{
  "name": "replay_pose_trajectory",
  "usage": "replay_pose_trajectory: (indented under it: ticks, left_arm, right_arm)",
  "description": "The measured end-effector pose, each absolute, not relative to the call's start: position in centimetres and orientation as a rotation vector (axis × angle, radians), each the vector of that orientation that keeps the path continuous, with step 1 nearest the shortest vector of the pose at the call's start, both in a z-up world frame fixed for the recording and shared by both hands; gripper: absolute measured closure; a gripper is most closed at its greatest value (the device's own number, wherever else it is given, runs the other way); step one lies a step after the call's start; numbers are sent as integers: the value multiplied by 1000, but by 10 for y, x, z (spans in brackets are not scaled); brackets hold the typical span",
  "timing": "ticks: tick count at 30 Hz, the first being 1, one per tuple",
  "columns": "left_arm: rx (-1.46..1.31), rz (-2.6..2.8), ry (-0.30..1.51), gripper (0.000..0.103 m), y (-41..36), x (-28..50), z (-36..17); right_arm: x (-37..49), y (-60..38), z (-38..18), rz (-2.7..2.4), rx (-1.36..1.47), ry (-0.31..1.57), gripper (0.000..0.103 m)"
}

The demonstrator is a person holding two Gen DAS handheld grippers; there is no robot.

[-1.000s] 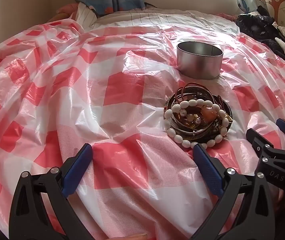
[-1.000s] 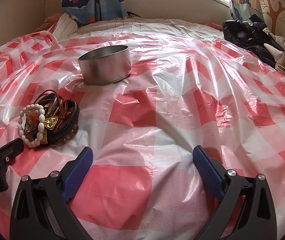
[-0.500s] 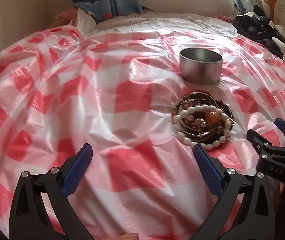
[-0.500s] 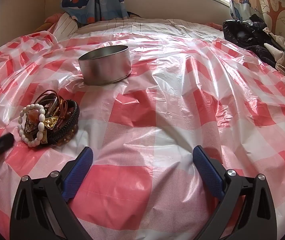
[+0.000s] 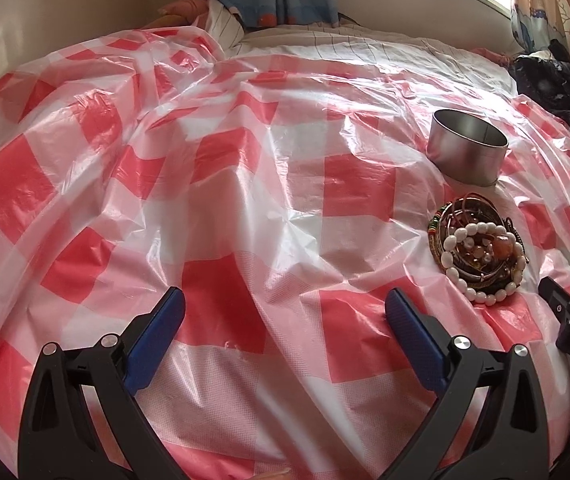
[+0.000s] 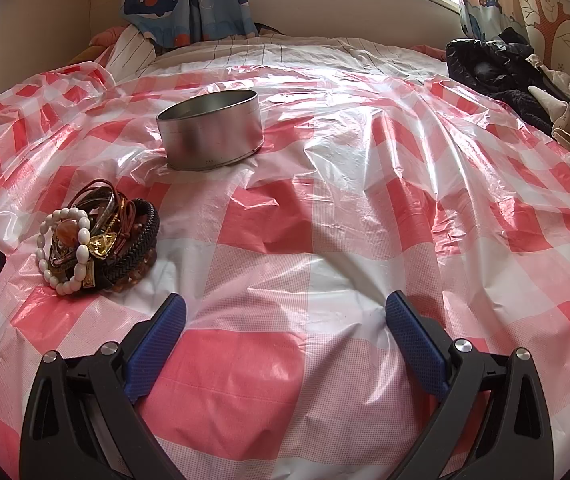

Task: Organize jewelry

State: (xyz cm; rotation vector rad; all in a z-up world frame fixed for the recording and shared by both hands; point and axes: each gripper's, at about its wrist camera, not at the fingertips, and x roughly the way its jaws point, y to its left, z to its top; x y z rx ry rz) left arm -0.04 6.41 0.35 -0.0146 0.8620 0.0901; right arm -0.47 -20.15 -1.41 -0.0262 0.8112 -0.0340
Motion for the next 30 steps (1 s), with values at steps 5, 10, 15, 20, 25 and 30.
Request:
replay_pose_trajectory:
  ticks: [5,10,15,20,25,30]
  left_arm:
    - [-54,86,927,6,68,4,-7]
    - [-36,92,919,6,65,2,-11]
    - [-22,100,914,6,62,0,-11]
    - [-24,105,911,6,62,-2,-10]
    - [-11,106,899,6,60,-5,-8]
    - [-8,106,895,6,60,-5,-7]
  right_arm:
    - [-5,-201,-14,-34,-26,811,7]
    - [-6,-202,-15,-31,-22,818,7]
    - [-3,-201,-15,-31,-29,834,7]
    - [-5,-196,-17,-40,-53,832,7]
    - [-10,-196,-16,-43,-59,812,7]
    - [-11,-196,-16,-43,-61,804,7]
